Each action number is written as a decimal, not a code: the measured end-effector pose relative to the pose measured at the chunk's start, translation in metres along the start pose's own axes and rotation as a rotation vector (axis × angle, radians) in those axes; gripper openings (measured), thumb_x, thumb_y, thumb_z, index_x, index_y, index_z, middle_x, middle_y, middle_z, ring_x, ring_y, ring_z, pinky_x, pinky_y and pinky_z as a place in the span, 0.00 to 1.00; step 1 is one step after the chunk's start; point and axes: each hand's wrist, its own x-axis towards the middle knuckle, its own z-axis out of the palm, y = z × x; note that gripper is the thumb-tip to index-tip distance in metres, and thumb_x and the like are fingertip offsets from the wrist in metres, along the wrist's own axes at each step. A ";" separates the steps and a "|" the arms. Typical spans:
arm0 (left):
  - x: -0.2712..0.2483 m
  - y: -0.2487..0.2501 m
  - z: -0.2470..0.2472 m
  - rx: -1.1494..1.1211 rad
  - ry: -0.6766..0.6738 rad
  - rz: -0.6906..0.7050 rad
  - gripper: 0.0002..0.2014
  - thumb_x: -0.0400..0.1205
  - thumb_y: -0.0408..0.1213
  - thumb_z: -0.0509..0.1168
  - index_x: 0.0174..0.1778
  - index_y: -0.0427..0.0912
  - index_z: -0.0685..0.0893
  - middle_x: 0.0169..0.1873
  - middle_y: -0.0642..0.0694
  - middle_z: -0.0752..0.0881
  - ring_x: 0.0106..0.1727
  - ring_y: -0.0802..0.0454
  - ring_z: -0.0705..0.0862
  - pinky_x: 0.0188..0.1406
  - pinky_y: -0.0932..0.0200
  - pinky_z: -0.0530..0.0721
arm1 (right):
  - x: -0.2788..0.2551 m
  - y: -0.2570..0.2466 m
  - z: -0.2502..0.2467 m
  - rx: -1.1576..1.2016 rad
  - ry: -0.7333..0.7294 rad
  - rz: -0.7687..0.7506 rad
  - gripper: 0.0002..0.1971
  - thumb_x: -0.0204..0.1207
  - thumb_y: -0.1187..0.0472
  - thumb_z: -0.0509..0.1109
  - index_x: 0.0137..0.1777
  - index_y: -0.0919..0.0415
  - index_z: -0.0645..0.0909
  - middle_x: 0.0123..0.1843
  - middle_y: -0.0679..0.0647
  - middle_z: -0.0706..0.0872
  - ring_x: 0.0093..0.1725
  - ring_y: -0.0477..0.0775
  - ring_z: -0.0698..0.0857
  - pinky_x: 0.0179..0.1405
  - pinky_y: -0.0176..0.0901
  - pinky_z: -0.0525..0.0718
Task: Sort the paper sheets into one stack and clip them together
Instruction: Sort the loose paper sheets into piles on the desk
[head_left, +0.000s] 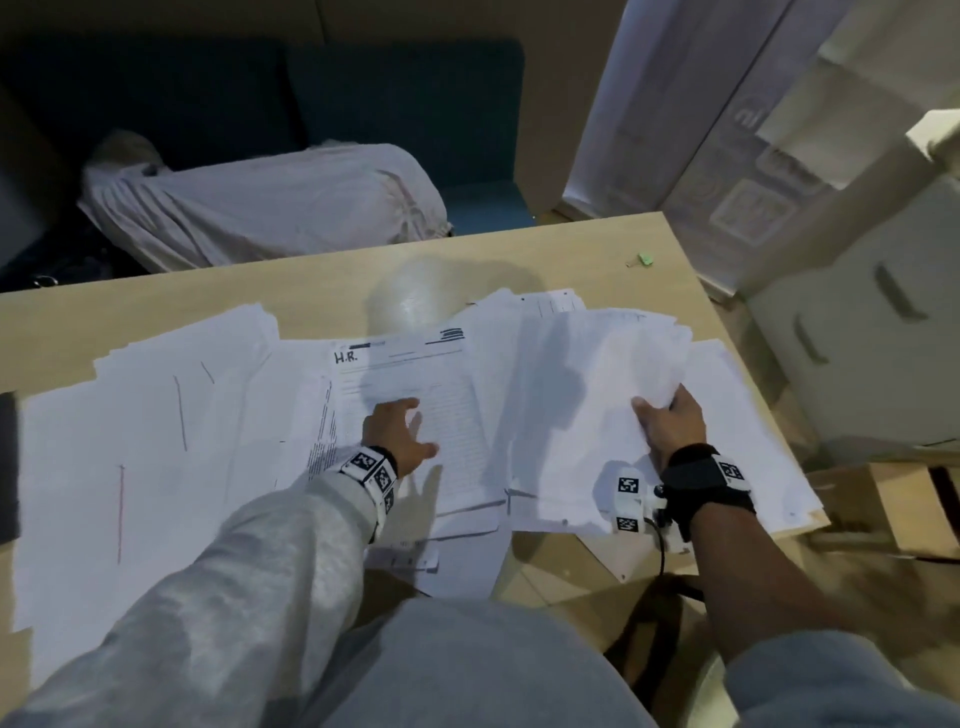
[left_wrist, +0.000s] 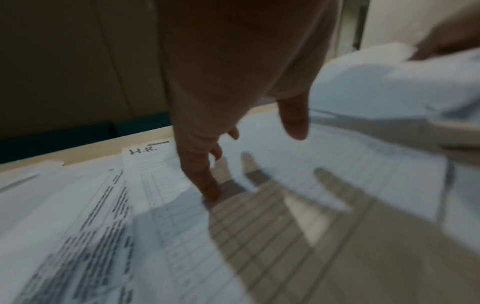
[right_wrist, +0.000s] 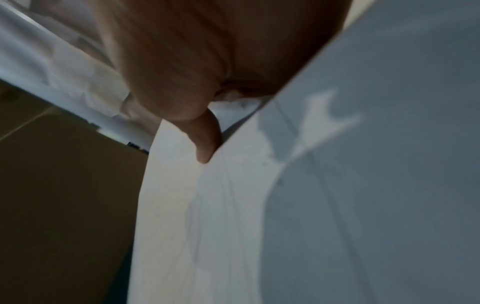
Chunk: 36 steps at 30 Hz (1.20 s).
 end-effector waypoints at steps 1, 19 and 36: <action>0.001 -0.004 0.006 0.097 -0.068 0.059 0.43 0.71 0.50 0.78 0.80 0.50 0.65 0.81 0.45 0.63 0.80 0.43 0.65 0.79 0.47 0.66 | 0.004 0.002 -0.007 0.035 0.021 0.027 0.19 0.75 0.68 0.70 0.67 0.65 0.79 0.58 0.58 0.86 0.57 0.61 0.85 0.60 0.54 0.83; -0.002 -0.026 -0.012 -0.335 0.252 -0.252 0.29 0.79 0.29 0.68 0.77 0.38 0.68 0.72 0.38 0.76 0.73 0.38 0.74 0.72 0.52 0.73 | 0.012 -0.002 0.098 -0.274 -0.456 0.019 0.24 0.71 0.49 0.72 0.64 0.61 0.82 0.61 0.59 0.87 0.59 0.63 0.85 0.62 0.60 0.83; -0.014 -0.035 -0.012 -0.349 0.254 -0.195 0.18 0.77 0.50 0.71 0.61 0.51 0.79 0.63 0.46 0.78 0.65 0.42 0.77 0.65 0.47 0.78 | -0.007 -0.016 0.114 -0.182 -0.275 -0.087 0.14 0.78 0.60 0.68 0.63 0.63 0.81 0.53 0.57 0.85 0.50 0.55 0.82 0.46 0.41 0.77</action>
